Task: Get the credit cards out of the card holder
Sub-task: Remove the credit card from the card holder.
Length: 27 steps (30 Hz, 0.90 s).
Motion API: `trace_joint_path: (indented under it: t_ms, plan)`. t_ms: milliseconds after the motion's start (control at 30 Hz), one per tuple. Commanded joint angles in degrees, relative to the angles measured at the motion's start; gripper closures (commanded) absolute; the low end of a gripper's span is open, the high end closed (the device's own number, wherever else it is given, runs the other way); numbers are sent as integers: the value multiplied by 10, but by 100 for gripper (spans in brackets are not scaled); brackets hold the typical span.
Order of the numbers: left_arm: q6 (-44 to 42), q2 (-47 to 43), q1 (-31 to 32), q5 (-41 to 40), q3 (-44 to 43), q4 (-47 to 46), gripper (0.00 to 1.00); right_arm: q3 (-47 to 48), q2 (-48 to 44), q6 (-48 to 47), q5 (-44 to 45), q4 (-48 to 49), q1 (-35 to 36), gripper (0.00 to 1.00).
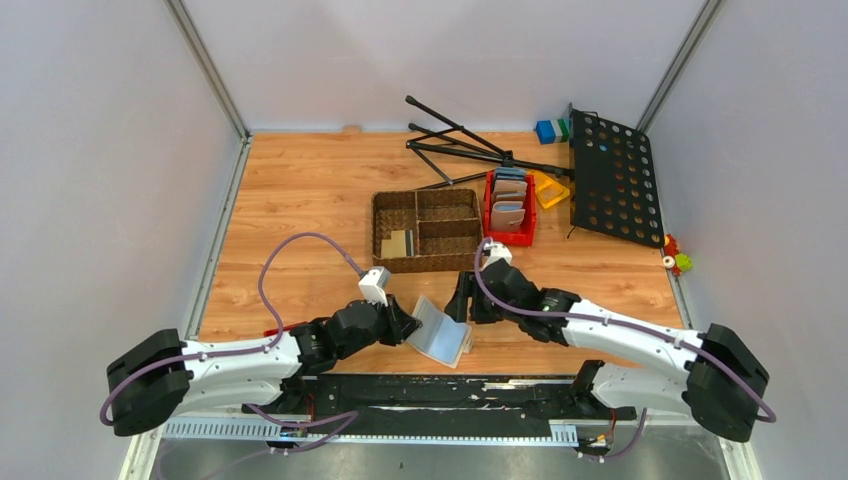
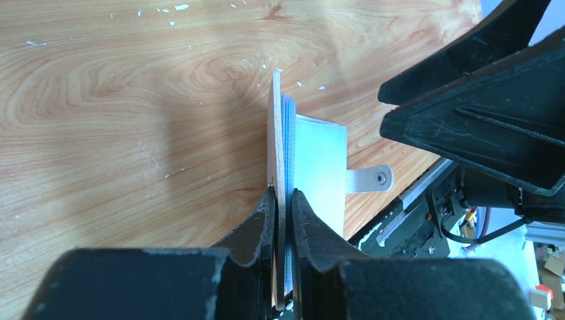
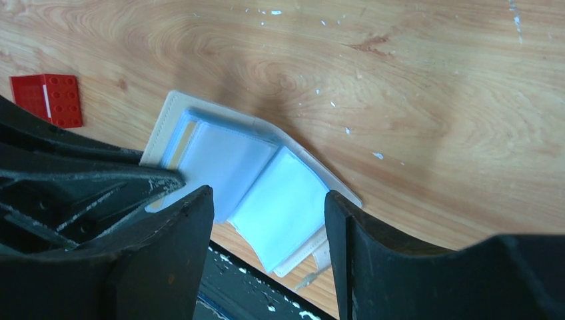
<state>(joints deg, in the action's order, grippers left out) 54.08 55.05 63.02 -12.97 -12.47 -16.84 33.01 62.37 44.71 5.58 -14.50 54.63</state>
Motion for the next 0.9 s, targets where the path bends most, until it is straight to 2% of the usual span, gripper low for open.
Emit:
trace_joint_path:
  t_ms: [0,167,500,867]
  plan:
    - [-5,7,3,0,-15,-29,84,56,55,-15,2,28,0,36]
    - [-6,10,3,4,-16,-32,84,78,112,-16,-21,59,0,32]
    - [-10,14,3,6,-16,-36,84,91,172,-16,-47,102,0,35]
    - [-24,17,3,12,-22,-36,81,91,213,-25,-70,96,0,39]
